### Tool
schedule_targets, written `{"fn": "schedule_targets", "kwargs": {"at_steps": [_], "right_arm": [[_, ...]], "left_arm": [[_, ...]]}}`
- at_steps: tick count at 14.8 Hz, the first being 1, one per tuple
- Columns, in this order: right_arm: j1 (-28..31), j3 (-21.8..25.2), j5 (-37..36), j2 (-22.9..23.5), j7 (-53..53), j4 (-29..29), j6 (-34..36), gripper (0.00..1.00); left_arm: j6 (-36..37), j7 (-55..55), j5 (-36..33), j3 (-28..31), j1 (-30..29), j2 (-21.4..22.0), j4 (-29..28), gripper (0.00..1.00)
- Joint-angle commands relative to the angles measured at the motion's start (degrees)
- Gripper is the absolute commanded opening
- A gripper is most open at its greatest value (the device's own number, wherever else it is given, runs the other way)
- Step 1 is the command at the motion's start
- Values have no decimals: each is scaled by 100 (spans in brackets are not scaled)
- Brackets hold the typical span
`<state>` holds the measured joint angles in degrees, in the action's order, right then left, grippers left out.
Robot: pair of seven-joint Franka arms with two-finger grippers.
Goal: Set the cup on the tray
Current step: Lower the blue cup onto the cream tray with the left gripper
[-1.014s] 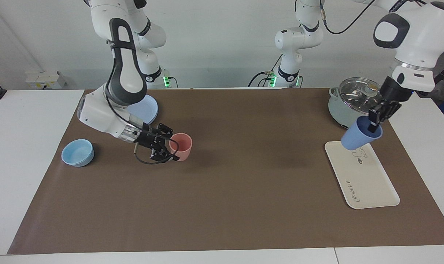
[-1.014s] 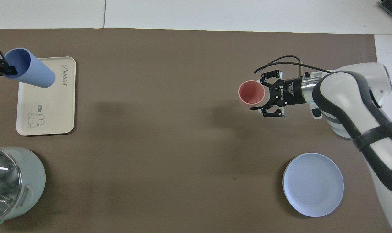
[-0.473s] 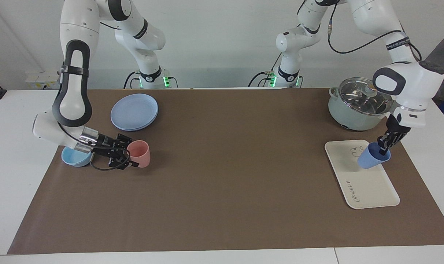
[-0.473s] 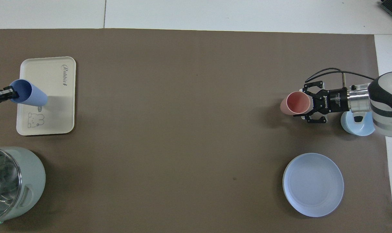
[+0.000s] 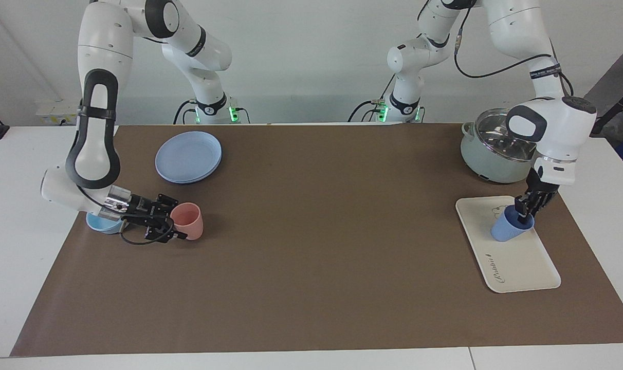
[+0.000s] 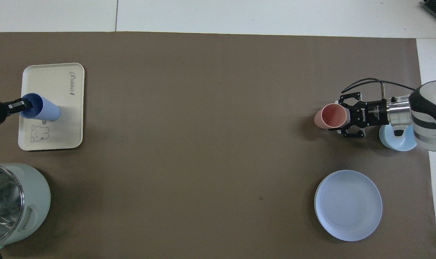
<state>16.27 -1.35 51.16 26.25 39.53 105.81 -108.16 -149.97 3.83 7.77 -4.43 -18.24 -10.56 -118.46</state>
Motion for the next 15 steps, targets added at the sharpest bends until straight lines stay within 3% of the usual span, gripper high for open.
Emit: {"fn": "schedule_targets", "kwargs": {"at_steps": [1,2,6,10,13,15], "right_arm": [[70,-58,-141,20,-112,80,-292,83],[61,-58,-159,20,-120,80,-320,100],[70,100,-334,-32,-269,54,-372,100],[61,214,-492,-137,-1015,63,-680,100],[17,215,-1850,-497,-1998,63,-680,100],[-44,171,-2975,-822,-2282,72,-654,100]], "left_arm": [[894,136,15,39,49,255,496,100],[1482,257,-21,30,49,309,838,100],[3401,408,-880,-66,285,563,1913,100],[4456,417,-988,-75,1119,994,1704,100],[4573,408,-979,-93,1665,1398,1072,100],[4582,277,-970,-93,2007,1478,939,100]]}}
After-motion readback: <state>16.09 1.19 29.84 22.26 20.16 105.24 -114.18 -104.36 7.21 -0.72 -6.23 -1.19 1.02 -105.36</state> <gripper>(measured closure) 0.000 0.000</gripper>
